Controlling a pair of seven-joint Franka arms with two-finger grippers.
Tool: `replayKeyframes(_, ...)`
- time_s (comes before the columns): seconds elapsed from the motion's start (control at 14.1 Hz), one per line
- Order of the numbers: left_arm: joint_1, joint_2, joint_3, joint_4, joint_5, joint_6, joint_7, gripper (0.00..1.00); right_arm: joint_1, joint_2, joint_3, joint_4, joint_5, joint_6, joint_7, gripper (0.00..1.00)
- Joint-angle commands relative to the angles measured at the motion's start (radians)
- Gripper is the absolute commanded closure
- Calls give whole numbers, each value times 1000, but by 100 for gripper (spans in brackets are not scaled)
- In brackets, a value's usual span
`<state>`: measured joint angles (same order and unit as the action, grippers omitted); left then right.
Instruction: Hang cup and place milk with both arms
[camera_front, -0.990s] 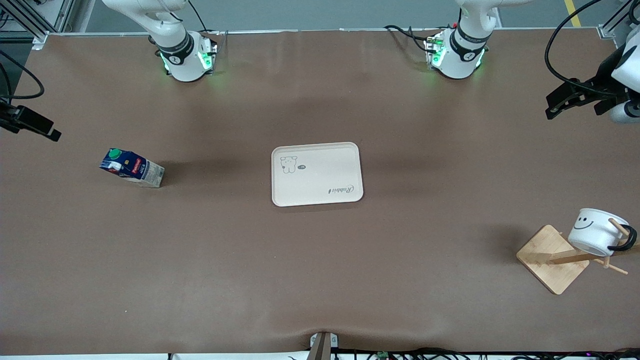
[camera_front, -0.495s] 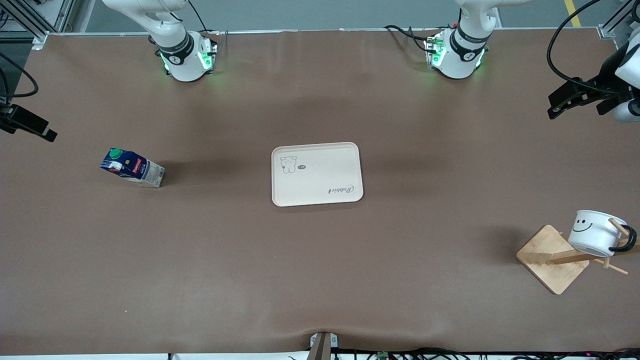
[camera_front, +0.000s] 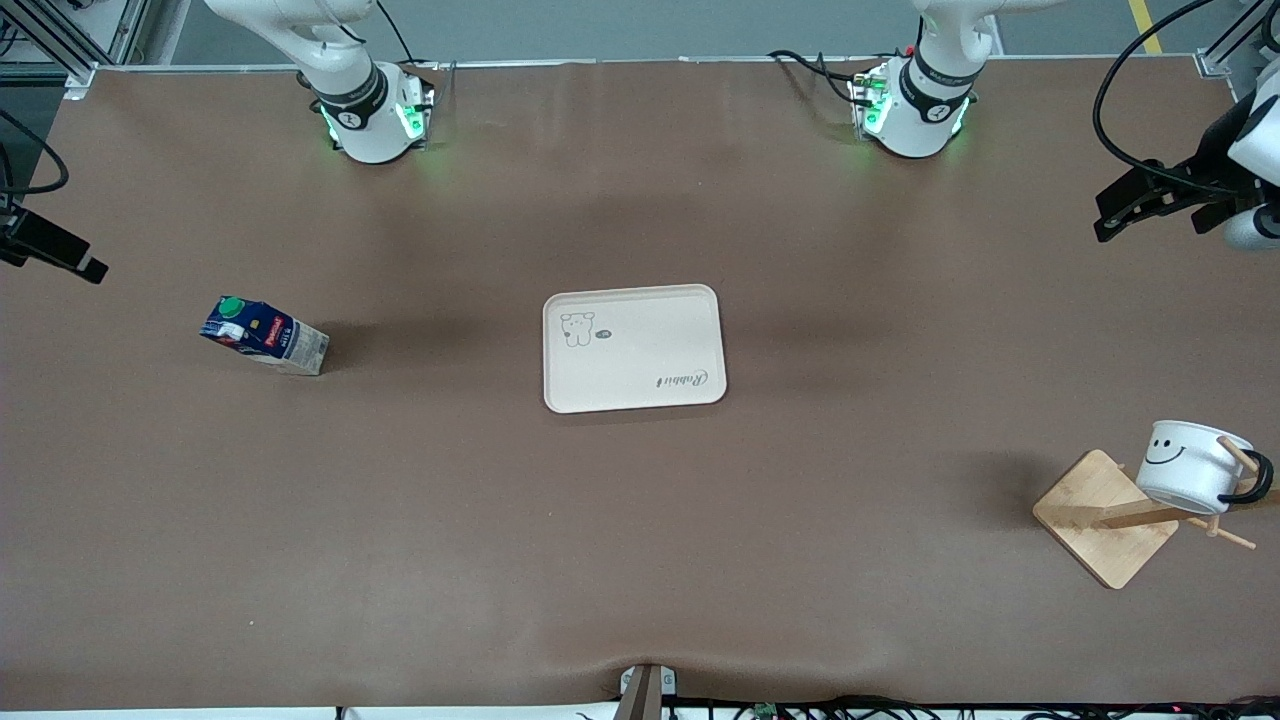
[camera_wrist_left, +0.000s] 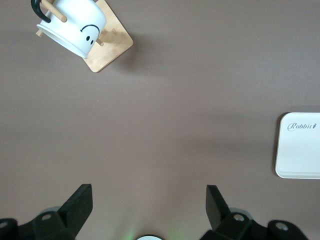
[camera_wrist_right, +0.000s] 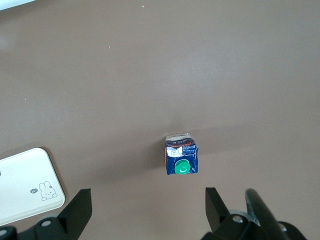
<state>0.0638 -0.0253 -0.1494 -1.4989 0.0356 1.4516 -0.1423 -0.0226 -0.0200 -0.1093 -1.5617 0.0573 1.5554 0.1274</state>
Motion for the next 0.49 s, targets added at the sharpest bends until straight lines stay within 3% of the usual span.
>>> replayKeyframes(0.0,2,4,1,16,0,1,15,0,-17,11,8,22,18,-9,3,0)
replayKeyframes(0.42,-1,5,-2,16,0,1,15,0,-16,24,10,23,16,-9,3,0)
